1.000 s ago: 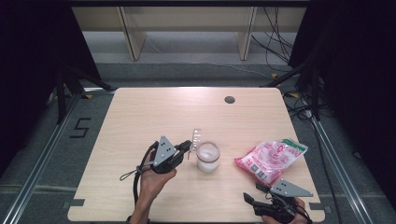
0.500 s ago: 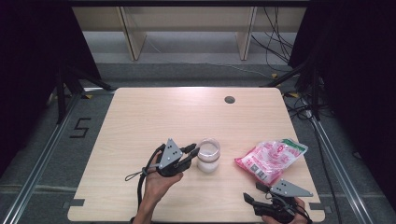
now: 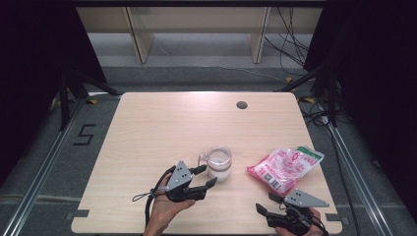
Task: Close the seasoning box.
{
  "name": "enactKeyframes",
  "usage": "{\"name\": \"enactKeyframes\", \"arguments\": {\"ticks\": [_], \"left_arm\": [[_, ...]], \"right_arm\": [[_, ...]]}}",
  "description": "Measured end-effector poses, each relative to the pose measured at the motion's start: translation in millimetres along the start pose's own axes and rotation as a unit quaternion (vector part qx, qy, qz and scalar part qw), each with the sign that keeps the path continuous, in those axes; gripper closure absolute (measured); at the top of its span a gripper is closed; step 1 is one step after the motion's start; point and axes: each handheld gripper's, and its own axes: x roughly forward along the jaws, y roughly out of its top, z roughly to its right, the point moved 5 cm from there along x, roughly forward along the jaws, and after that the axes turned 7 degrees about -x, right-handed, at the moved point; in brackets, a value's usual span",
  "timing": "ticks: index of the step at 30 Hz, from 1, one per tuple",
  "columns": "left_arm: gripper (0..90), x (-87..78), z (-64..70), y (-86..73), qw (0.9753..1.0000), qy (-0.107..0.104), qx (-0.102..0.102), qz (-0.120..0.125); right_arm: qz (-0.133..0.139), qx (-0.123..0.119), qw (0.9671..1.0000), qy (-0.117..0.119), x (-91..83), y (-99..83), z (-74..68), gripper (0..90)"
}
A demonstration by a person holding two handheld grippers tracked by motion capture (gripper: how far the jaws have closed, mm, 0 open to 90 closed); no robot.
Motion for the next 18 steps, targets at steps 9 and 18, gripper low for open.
{"name": "enactKeyframes", "arguments": {"ticks": [9, 18], "left_arm": [[36.5, -0.9, 1.4, 0.2, 0.9924, -0.031, 0.119, -0.009], [31.6, -7.6, 60.9, -24.5, 0.9776, -0.017, -0.209, -0.023]], "right_arm": [[-0.003, 0.006, 1.0, 0.003, -0.6, -0.3, -1.3, 36.2], [0.0, -0.009, 0.9999, 0.006, -0.7, -1.7, -1.4, 35.9]]}}
